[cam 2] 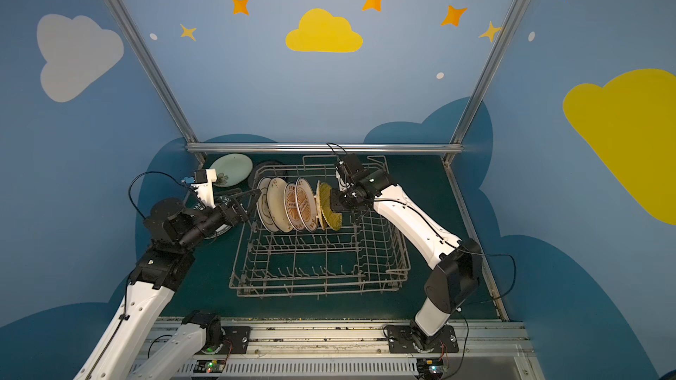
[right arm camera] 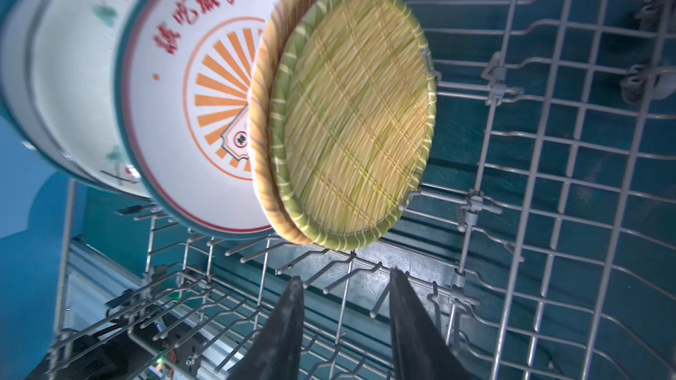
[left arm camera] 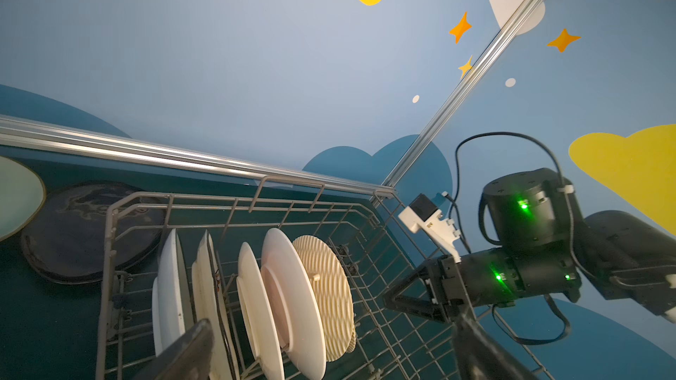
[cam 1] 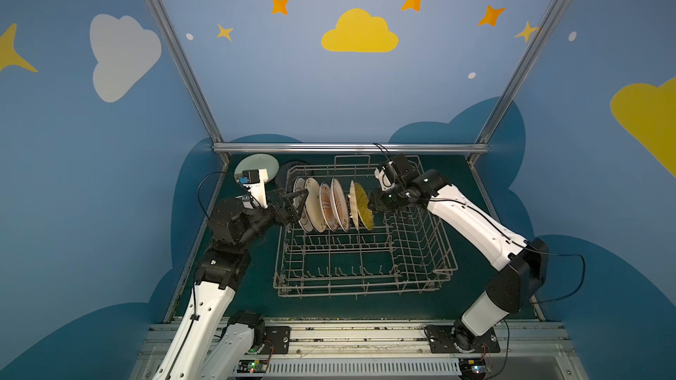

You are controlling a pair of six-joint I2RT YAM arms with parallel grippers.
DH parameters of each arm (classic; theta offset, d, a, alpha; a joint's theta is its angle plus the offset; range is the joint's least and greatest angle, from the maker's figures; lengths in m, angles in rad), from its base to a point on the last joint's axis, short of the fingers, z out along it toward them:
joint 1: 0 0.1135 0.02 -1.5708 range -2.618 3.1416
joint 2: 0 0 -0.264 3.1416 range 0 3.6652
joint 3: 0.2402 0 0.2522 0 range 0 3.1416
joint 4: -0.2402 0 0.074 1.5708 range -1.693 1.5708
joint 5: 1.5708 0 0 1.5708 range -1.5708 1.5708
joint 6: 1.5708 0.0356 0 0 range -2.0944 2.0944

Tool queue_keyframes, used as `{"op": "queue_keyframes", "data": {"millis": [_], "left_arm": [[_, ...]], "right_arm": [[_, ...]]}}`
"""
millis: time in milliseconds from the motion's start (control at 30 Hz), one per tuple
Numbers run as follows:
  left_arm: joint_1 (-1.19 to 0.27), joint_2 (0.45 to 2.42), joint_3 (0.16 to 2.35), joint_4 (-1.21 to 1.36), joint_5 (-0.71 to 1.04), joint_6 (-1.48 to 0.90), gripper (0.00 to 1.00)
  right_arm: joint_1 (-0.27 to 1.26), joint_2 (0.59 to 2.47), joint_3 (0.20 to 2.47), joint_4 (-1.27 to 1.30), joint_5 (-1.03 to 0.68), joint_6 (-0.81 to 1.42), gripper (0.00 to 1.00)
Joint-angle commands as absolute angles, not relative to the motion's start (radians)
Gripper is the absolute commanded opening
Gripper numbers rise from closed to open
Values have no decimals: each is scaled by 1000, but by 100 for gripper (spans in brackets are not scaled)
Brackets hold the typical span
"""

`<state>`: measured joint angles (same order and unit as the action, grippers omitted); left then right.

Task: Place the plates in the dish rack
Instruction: 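Grasp the rim of the white green-rimmed plate with the left gripper and tilt it up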

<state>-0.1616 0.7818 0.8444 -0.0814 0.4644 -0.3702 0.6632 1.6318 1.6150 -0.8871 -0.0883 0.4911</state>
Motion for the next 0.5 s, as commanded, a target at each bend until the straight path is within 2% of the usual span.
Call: {"op": "queue_keyframes", "data": {"millis": [0, 100, 300, 467], "left_arm": [[-182, 777, 854, -123, 404, -340, 100], [-196, 779, 887, -205, 350, -350, 100], [-151, 760, 940, -467, 223, -410, 100], [-2, 764, 938, -622, 265, -513, 100]], "right_arm": [[647, 1556, 1598, -889, -87, 483, 40], [637, 1491, 1564, -855, -80, 461, 47], [630, 1266, 1302, -527, -97, 351, 73], [623, 1195, 1246, -459, -117, 306, 82]]}}
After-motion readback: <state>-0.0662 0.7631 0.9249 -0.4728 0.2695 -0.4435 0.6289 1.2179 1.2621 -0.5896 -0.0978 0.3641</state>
